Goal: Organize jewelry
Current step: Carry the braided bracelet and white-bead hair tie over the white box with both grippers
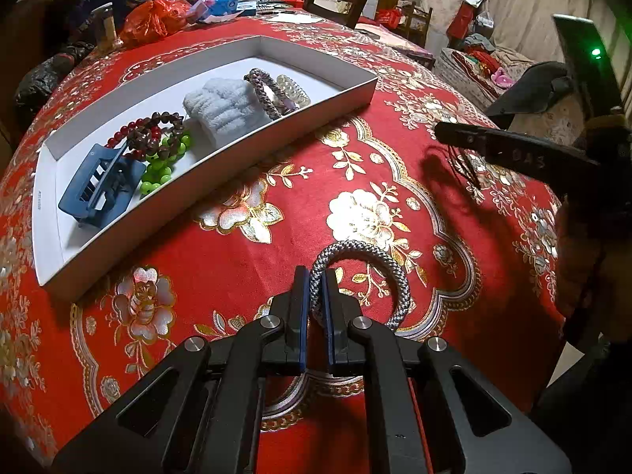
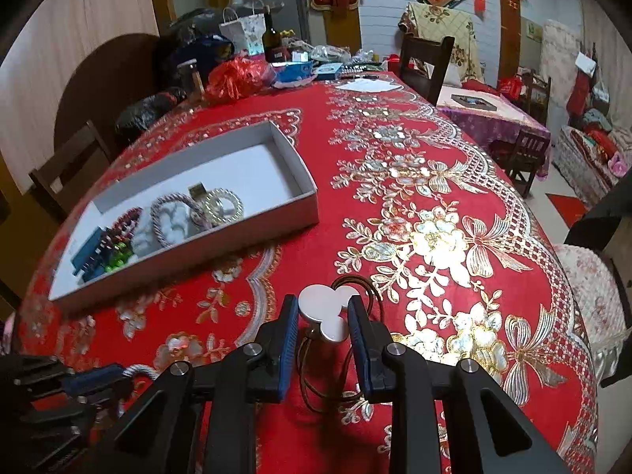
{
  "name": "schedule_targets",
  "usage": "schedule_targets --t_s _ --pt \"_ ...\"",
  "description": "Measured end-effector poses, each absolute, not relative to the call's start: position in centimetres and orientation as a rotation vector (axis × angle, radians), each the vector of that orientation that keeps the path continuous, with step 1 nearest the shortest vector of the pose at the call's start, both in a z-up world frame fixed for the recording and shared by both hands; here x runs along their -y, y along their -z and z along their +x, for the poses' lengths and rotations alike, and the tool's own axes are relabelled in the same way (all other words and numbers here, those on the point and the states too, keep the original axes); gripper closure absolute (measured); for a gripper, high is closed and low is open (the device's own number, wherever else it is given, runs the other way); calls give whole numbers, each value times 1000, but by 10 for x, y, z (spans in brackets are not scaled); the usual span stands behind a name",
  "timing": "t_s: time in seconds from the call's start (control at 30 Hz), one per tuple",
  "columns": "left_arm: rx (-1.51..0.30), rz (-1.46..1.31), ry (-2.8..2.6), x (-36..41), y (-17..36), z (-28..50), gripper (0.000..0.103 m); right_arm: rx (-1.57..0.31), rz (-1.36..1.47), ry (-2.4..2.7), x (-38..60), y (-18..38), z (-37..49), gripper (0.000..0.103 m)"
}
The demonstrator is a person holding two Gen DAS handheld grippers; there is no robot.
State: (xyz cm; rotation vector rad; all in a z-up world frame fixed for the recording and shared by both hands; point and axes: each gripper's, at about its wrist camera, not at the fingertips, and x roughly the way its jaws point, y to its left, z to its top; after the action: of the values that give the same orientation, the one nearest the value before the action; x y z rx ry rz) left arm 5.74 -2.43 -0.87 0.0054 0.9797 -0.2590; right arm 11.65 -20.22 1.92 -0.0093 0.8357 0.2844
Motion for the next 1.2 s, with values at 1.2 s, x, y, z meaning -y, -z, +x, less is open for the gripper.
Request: schedule_targets --t_s 1.2 --pt "-779 -163 130 -80 -86 81 98 -612 191 -592 138 -100 113 79"
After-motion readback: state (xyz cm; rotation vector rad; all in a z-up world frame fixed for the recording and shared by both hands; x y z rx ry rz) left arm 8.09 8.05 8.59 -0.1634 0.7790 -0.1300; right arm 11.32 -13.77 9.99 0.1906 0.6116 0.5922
